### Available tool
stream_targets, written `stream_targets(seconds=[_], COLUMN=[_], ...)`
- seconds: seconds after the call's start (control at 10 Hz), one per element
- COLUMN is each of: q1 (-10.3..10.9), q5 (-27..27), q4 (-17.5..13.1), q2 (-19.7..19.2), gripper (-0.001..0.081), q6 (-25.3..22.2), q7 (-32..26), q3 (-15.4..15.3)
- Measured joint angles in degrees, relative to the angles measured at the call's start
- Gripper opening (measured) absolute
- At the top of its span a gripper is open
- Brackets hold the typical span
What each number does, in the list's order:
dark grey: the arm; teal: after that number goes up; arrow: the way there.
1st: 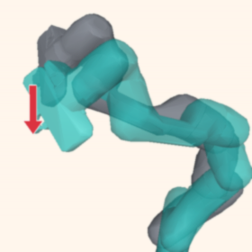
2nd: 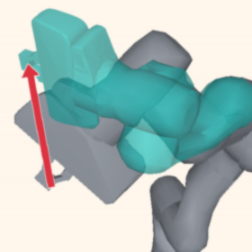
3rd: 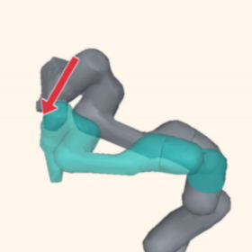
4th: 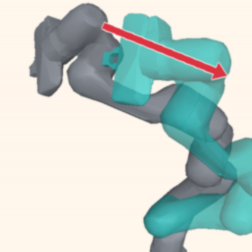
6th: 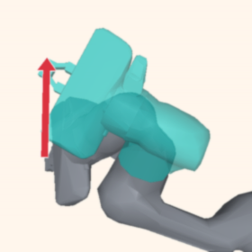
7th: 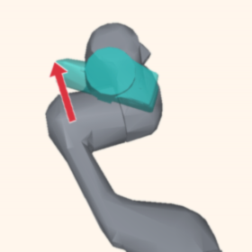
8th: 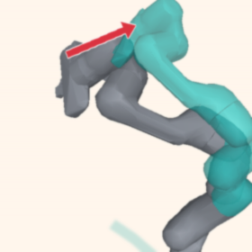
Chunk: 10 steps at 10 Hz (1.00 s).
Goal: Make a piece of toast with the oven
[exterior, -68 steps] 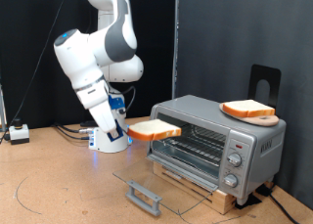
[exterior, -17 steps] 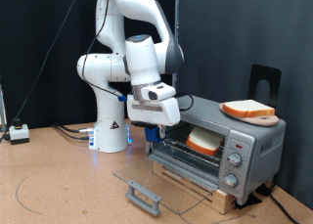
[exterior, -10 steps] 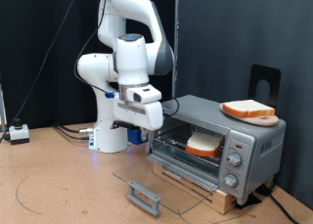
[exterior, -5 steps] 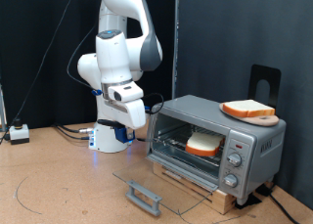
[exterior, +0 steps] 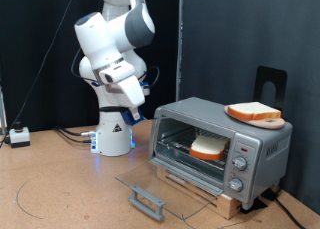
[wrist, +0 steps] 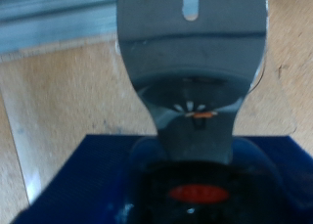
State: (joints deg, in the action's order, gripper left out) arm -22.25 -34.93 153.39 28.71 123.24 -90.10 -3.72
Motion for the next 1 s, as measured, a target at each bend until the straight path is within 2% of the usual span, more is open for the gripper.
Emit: stream_targets(seconds=[0.4, 0.6, 1.0], q1=[-1.0, -0.7, 4.0], q5=[4.1, 1.0, -6.7], q4=[-4.2, -3.3, -0.3], q2=[4.5, 4.5, 7.7], gripper=[0.0399, 0.0399, 0.0399], q6=[-9.7, -9.7, -11.1], q7=[3.5, 3.7, 4.1], q3=[0.8, 0.7, -2.0])
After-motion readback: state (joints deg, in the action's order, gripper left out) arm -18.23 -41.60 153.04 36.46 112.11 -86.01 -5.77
